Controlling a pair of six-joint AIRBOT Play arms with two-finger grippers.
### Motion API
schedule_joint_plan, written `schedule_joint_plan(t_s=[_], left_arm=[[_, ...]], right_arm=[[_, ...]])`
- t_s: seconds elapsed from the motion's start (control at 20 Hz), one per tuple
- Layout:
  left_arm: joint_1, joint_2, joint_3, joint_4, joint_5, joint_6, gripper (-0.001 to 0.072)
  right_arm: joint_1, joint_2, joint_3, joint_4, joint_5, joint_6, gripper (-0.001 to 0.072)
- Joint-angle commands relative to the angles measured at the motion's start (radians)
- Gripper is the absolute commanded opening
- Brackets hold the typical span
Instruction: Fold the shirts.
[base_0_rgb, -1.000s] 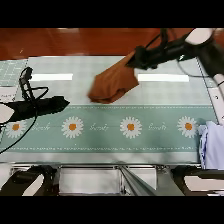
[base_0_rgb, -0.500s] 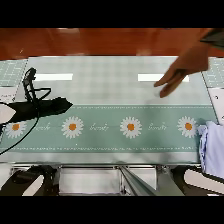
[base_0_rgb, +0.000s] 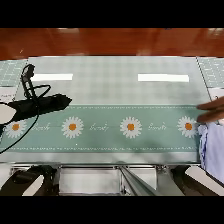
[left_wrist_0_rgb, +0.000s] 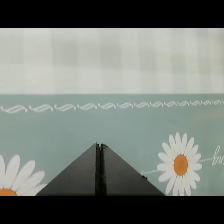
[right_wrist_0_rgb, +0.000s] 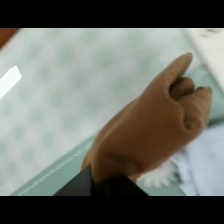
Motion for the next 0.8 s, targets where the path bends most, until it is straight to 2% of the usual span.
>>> schedule_joint_plan(t_s=[0.0,0.15,0.35,0.4,0.45,0.5,0.75], left_arm=[[0.0,0.0,0.001,0.0,0.071,0.03,0.002],[0.0,-0.005,0.001,0.0,0.103,0.037,0.002],[0.0,-0.006,0.001,0.001,0.123,0.037,0.002],[0.0,-0.006,0.001,0.001,0.13,0.041,0.002],[0.0,-0.006,0.001,0.0,0.138,0.058,0.002],[0.0,-0.006,0.001,0.0,0.148,0.06,0.002],[0.0,-0.013,0.006,0.001,0.245,0.06,0.002]], right_arm=[[-0.152,0.145,-0.227,-0.265,0.058,-0.011,0.0026],[-0.218,0.264,-0.466,-0.493,0.058,-0.005,0.0026],[-0.221,0.384,-0.748,-0.611,0.059,-0.002,0.0029],[-0.221,0.403,-0.814,-0.64,0.063,-0.001,0.0143],[-0.22,0.415,-0.866,-0.639,0.064,-0.001,0.0359],[-0.22,0.416,-0.903,-0.634,0.065,-0.004,0.0412],[-0.22,0.393,-0.875,-0.59,0.065,-0.011,0.0411]])
